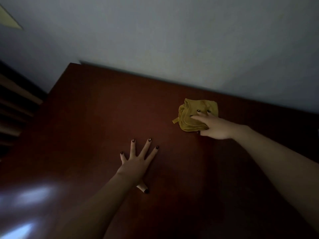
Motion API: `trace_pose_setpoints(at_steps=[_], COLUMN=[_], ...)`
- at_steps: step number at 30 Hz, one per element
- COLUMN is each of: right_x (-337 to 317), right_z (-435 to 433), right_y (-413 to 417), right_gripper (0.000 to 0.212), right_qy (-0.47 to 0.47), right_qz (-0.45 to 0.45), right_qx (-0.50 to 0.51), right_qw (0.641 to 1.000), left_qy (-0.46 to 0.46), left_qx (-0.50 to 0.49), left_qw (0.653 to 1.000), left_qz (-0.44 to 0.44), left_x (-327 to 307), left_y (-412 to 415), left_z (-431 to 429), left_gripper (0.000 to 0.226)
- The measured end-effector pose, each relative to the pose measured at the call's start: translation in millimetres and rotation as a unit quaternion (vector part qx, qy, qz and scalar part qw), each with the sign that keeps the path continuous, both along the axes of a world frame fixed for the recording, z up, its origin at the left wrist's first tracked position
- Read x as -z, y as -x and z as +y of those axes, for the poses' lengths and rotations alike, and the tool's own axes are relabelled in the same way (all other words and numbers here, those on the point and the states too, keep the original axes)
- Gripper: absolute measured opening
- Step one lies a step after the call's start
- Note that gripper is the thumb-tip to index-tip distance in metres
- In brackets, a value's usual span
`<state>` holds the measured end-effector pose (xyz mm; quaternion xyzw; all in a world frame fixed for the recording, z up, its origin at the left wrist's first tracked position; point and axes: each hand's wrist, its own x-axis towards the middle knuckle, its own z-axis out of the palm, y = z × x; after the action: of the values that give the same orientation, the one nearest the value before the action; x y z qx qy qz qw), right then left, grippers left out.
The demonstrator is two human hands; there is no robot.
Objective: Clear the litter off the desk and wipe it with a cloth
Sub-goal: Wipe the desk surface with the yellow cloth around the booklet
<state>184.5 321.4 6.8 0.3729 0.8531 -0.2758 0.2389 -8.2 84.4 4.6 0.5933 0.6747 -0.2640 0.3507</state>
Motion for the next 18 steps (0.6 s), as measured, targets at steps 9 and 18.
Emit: trace_pose_setpoints(at_steps=[9, 18], right_x=[39.8, 34.0], right_z=[-29.4, -82.0], right_y=[19.4, -22.0], right_gripper=[0.058, 0.070], right_qy=[-0.194, -0.093], right_qz=[0.162, 0.133], right_qx=[0.068, 0.058], right_qw=[0.965, 0.985], left_qy=[-0.013, -0.119], left_qx=[-0.021, -0.069], left_qw=[1.000, 0.990], left_qz=[-0.017, -0.008], left_x=[2.2, -4.3], left_y=[6.3, 3.0], left_z=[-1.1, 14.5], left_gripper=[0.135, 0.076])
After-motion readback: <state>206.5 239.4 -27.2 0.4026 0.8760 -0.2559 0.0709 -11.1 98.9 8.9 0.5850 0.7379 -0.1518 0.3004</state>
